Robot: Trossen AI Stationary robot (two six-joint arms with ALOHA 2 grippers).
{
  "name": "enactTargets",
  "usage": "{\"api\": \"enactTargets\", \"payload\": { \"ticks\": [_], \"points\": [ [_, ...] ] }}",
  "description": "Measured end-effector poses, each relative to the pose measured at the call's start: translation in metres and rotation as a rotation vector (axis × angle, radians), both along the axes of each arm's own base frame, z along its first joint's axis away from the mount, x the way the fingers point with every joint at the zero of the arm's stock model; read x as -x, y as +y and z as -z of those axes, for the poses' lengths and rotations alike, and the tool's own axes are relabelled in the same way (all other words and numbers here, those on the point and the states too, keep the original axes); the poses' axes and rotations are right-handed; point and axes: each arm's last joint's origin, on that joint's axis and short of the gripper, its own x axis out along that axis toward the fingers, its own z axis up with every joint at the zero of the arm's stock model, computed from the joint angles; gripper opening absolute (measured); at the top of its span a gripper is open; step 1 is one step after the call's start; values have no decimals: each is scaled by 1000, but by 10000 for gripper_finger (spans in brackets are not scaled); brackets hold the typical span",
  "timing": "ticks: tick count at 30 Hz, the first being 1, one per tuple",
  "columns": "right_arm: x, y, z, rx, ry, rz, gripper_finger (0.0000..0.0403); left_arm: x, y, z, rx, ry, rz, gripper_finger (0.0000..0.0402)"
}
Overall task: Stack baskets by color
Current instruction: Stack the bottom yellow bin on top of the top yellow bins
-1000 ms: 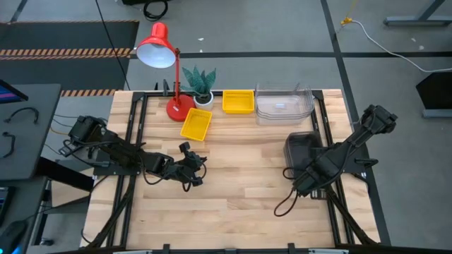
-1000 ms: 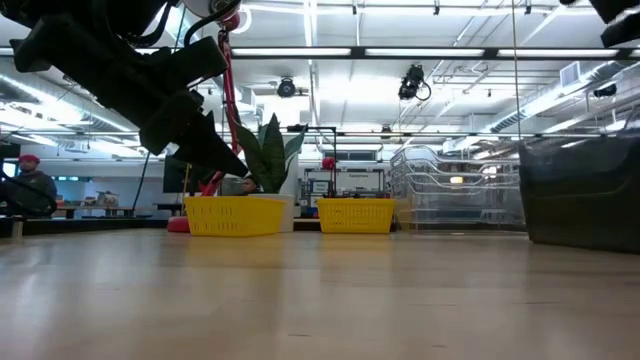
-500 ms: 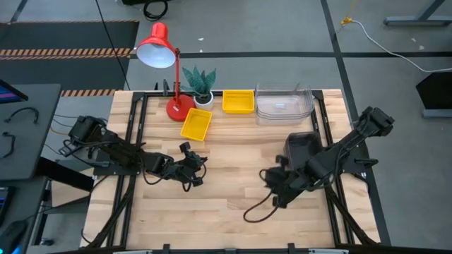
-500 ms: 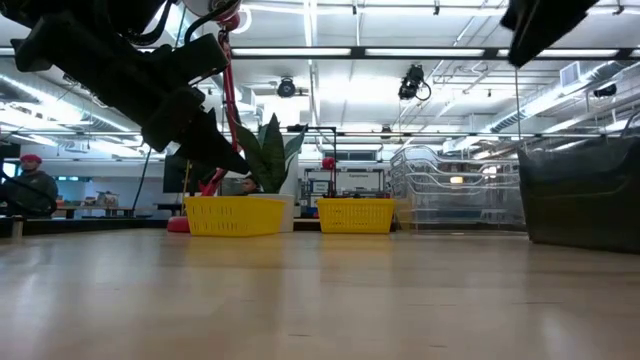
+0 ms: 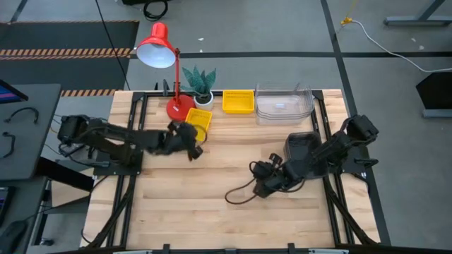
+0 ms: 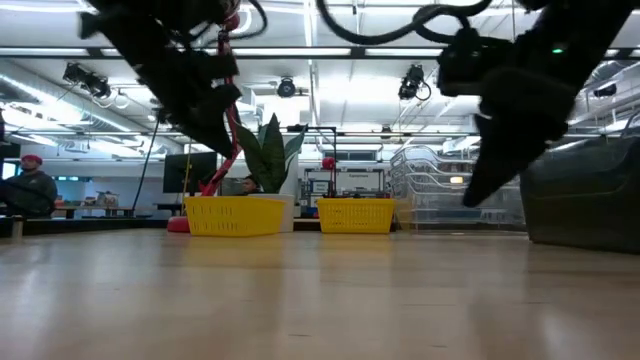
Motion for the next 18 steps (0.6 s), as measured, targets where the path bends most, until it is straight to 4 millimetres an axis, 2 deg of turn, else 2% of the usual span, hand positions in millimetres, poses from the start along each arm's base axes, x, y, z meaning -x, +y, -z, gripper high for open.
{"api": "enactTargets", "payload": {
  "ticks": [5, 10, 13, 18],
  "points": [
    [-4, 8, -6, -2, -93, -27, 132, -10, 40, 3, 196, -41, 99, 124],
    [1, 24, -14, 79, -210, -39, 132, -22, 61, 15, 200, -76, 44, 212],
    [4, 33, -16, 122, -274, -27, 132, -32, 65, 26, 196, -17, -28, 232],
    [9, 43, -18, 171, -332, -24, 132, -56, 75, 41, 199, 73, -80, 222]
  ]
}}
